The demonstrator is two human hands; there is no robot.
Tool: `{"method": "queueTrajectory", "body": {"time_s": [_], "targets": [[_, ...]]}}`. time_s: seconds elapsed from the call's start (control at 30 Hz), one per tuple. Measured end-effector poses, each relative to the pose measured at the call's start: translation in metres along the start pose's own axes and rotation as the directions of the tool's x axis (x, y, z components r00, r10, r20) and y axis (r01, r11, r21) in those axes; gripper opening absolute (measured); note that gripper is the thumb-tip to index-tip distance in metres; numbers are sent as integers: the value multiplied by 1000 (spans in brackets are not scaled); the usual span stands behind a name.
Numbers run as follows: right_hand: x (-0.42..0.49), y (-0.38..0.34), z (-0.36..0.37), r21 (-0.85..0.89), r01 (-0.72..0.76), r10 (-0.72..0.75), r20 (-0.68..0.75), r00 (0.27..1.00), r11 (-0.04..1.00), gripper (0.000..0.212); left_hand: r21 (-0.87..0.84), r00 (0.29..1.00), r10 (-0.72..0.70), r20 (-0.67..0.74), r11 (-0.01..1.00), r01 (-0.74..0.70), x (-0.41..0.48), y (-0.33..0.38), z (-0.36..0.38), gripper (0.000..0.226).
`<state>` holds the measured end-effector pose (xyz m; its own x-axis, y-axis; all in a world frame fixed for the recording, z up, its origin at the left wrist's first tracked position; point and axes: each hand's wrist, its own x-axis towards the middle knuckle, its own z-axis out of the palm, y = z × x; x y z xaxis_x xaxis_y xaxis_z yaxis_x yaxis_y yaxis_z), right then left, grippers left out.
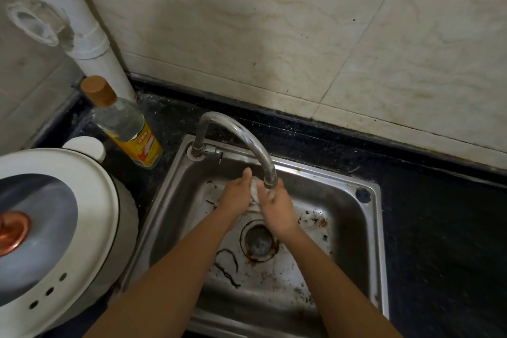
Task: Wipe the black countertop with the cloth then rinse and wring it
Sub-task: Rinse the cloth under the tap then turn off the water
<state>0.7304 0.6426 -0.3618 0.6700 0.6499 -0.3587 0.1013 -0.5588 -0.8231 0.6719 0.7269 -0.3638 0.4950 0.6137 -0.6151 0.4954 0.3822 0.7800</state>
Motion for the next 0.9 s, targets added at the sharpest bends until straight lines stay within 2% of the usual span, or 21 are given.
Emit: {"method": "queueTrajectory", "body": {"time_s": [0.1,0.23,0.3,0.4,0.47,0.6,0.7,0.8,0.9], "targets": [[1,-4,4,-154,-31,25,-43,999,988,41,-21,998,-62,22,998,62,0,-3,5,58],[4,-3,3,-458,26,-86,-110,990,888,44,-20,990,-136,25,990,136,-2,-6,8,59],[6,-5,1,-463,-45,-33,-158,987,885,40,-9,995,-95,34,995,96,-2,-8,10,46],[12,-8,-5,-306,-229,175,-193,965,924,33,15,999,-2,44,1000,1,-4,-6,12,36],[13,-8,-8,-276,-253,205,-192,960,927,32,33,997,47,56,998,-49,-5,-7,13,31],[4,-6,1,-246,-94,72,-96,993,965,22,-77,998,53,24,996,-51,-4,-4,10,30],[-9,-3,8,-268,33,-43,-32,999,963,36,-128,999,-21,44,991,27,-2,1,8,27],[-22,-3,8,-207,169,-170,14,985,964,36,-165,993,-86,78,981,98,-1,1,4,36],[-23,-4,9,-211,200,-206,-6,978,957,35,-156,990,-111,86,980,123,-4,0,6,47]]}}
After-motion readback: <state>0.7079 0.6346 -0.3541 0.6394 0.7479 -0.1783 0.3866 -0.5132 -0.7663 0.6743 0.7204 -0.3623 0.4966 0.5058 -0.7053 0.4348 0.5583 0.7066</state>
